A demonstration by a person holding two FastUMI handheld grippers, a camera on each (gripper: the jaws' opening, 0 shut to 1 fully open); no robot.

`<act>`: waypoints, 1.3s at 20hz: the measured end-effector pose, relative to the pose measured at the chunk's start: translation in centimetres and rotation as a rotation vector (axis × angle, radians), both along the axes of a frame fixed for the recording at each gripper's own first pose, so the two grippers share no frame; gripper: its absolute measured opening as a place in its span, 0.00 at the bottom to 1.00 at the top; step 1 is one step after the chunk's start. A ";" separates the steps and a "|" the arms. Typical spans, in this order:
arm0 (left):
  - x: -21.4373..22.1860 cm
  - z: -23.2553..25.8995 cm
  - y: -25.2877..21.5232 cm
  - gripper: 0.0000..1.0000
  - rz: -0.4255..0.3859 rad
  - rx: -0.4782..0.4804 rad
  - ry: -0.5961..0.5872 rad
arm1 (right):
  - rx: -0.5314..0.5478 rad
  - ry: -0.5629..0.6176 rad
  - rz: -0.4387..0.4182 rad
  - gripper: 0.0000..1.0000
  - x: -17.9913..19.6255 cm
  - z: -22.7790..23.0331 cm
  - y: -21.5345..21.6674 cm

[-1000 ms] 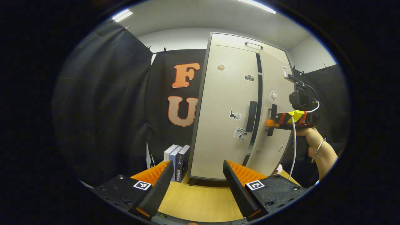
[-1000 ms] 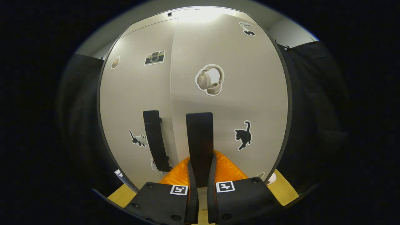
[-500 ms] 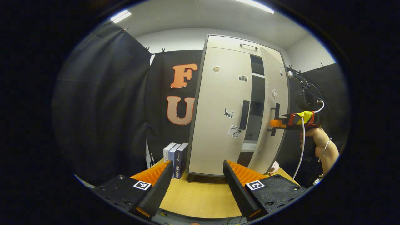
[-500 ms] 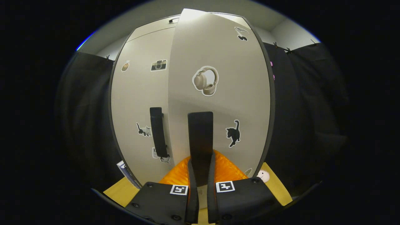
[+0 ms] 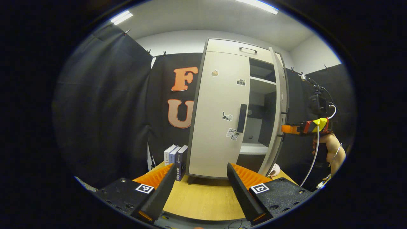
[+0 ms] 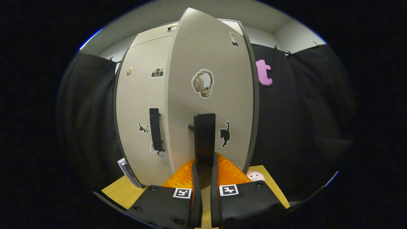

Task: Open the right door of the double-door shoe cabinet with the right hand, and open the left door with the left hand.

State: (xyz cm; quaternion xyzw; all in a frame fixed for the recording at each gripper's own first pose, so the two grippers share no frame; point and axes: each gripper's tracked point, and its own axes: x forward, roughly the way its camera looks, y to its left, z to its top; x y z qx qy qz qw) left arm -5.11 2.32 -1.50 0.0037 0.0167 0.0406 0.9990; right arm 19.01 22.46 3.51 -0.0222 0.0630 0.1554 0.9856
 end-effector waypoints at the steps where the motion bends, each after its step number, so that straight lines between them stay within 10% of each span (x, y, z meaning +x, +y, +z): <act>1: 0.1 0.1 -0.4 0.95 -0.003 0.002 -0.001 | 0.005 -0.002 -0.003 0.19 -0.1 0.1 -0.3; 26: 2.6 0.1 -12.2 0.95 -0.024 0.006 0.010 | 0.053 0.006 -0.042 0.08 0.3 0.3 -6.5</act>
